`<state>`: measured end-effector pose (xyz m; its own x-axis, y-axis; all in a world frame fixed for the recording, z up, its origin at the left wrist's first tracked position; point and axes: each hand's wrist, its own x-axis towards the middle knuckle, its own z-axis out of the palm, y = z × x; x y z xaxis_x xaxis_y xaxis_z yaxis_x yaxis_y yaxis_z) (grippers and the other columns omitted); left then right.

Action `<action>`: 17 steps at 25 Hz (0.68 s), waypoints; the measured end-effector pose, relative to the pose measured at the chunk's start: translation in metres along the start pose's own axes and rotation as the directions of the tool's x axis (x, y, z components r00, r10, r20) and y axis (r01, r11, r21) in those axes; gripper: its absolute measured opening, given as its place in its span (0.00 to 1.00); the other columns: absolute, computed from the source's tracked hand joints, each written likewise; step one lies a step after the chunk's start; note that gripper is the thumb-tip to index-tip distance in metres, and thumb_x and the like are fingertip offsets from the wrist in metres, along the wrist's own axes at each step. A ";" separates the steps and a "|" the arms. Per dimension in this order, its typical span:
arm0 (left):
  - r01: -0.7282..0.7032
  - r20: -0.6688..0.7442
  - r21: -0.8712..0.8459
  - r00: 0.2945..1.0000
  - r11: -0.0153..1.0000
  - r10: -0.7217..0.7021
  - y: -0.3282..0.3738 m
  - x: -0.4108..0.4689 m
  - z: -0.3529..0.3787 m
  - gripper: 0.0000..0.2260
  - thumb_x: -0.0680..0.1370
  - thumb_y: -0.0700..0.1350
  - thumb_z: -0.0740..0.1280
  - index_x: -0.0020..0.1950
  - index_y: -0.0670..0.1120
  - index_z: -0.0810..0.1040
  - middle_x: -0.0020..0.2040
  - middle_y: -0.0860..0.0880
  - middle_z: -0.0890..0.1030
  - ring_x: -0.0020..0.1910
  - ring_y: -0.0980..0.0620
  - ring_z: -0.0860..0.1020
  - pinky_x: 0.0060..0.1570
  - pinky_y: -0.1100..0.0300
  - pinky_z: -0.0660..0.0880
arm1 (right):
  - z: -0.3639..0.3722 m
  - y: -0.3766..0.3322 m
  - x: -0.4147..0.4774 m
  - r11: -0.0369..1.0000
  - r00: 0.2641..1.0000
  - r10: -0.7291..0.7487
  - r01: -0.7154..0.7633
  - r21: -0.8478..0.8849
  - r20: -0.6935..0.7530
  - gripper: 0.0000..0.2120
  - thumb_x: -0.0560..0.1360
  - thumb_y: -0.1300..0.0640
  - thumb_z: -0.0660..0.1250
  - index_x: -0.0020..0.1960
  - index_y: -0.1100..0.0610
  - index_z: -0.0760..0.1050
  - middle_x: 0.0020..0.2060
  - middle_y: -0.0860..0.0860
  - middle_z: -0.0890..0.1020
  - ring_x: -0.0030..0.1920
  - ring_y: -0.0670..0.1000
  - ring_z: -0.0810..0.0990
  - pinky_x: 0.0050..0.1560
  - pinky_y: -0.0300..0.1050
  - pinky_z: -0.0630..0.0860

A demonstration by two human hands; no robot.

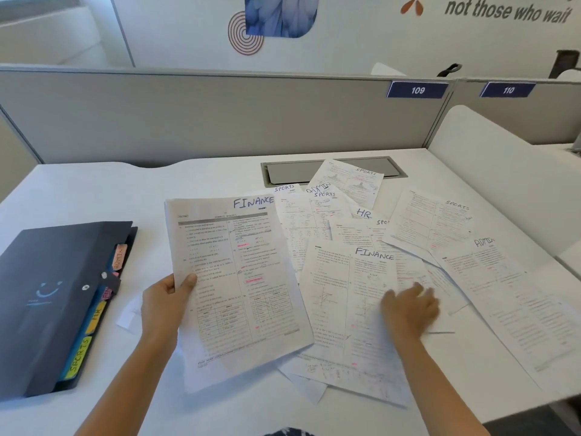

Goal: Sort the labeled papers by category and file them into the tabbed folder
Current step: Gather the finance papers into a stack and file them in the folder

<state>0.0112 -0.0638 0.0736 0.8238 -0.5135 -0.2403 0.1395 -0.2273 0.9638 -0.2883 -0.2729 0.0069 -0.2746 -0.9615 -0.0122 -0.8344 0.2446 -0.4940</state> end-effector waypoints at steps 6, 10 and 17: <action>0.033 0.025 0.006 0.999 0.999 -0.033 -0.002 0.003 0.007 0.08 0.77 0.43 0.68 0.54 0.44 0.81 0.45 0.48 0.84 0.45 0.44 0.82 0.44 0.53 0.78 | -0.011 0.003 0.018 0.988 0.993 0.116 -0.116 -0.103 -0.007 0.35 0.71 0.48 0.71 0.67 0.68 0.61 0.65 0.66 0.66 0.65 0.64 0.64 0.67 0.55 0.59; 0.030 0.040 -0.010 0.999 1.000 -0.029 0.003 0.004 0.009 0.06 0.77 0.43 0.67 0.53 0.45 0.81 0.46 0.48 0.84 0.45 0.45 0.82 0.43 0.54 0.78 | -0.015 0.000 0.033 0.971 0.979 0.203 -0.202 -0.127 -0.001 0.40 0.67 0.44 0.74 0.66 0.67 0.61 0.65 0.67 0.66 0.65 0.65 0.65 0.67 0.56 0.59; 0.047 0.043 -0.034 0.998 0.998 -0.046 0.003 0.004 0.008 0.03 0.77 0.42 0.67 0.50 0.47 0.80 0.46 0.48 0.83 0.46 0.45 0.82 0.46 0.53 0.78 | -0.019 -0.010 0.033 0.960 0.968 0.243 -0.232 -0.157 0.057 0.39 0.67 0.42 0.74 0.63 0.67 0.63 0.65 0.67 0.64 0.66 0.64 0.63 0.67 0.55 0.60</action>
<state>0.0107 -0.0730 0.0744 0.7920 -0.5379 -0.2888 0.1966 -0.2232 0.9547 -0.2982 -0.3049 0.0283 -0.4413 -0.8788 -0.1818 -0.8124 0.4773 -0.3349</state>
